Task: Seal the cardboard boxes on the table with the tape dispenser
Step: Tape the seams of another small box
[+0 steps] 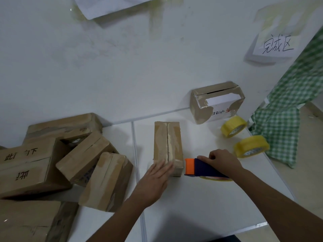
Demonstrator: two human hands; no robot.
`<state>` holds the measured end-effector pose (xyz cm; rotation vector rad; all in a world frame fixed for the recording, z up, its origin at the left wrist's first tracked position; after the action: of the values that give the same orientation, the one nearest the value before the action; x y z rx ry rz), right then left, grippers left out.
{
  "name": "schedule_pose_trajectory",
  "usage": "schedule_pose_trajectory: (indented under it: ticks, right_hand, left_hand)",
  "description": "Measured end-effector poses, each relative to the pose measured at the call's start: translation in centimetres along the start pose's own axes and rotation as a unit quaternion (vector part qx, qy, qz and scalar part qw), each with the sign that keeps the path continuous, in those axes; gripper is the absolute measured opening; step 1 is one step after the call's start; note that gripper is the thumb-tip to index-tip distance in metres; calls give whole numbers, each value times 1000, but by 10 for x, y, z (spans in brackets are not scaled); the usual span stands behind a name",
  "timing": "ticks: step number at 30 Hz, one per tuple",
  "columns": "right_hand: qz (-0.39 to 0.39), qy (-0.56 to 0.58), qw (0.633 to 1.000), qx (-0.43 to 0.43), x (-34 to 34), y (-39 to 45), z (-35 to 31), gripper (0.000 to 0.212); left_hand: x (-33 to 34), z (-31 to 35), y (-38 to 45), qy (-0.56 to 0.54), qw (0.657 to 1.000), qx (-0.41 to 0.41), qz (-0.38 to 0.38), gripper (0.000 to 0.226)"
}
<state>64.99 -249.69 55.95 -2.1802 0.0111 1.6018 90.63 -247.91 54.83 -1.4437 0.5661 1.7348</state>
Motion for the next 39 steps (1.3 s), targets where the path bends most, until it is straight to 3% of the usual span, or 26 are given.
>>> schedule_pose_trajectory:
  ticks: [3,7,11,16,22,35,39]
  right_hand:
    - [5,9,1000,2,-1,0,2,63]
    - [3,10,1000,0,-1,-1,1,62]
    - [-1,30,1000,6,-2,-3,5,61]
    - [-14,57,998,-2,-3,-7,7,59]
    - [-14,48,999,6,-5,-9,18,54]
    - [-17,33,999,3,-7,-5,52,64]
    - [-53,63,997,-1,-3,-2,52,60]
  left_hand:
    - [9,-14,1,33,999,2,-25,55]
    - [-18,-15,19,44,997,47,44,46]
    - [-18,-12,28,50,995,76,35,49]
    - [-43,-12,61,-12,994,104,44,28]
    - [-6,-9,97,94,995,34,-15,53]
    - [-7,-12,94,106,993,44,26,53]
    - [-7,-12,92,113,992,50,27,52]
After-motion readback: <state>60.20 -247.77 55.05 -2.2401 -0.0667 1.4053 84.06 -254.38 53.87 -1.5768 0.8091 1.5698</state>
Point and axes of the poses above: each hand's wrist, its own y-axis towards the middle knuckle, its own x-axis out of the palm, z = x × y, the point moved 8 cm from there along y, towards the middle knuckle, and after that the axes turned 4 degrees about x, right-handed, at the moved point
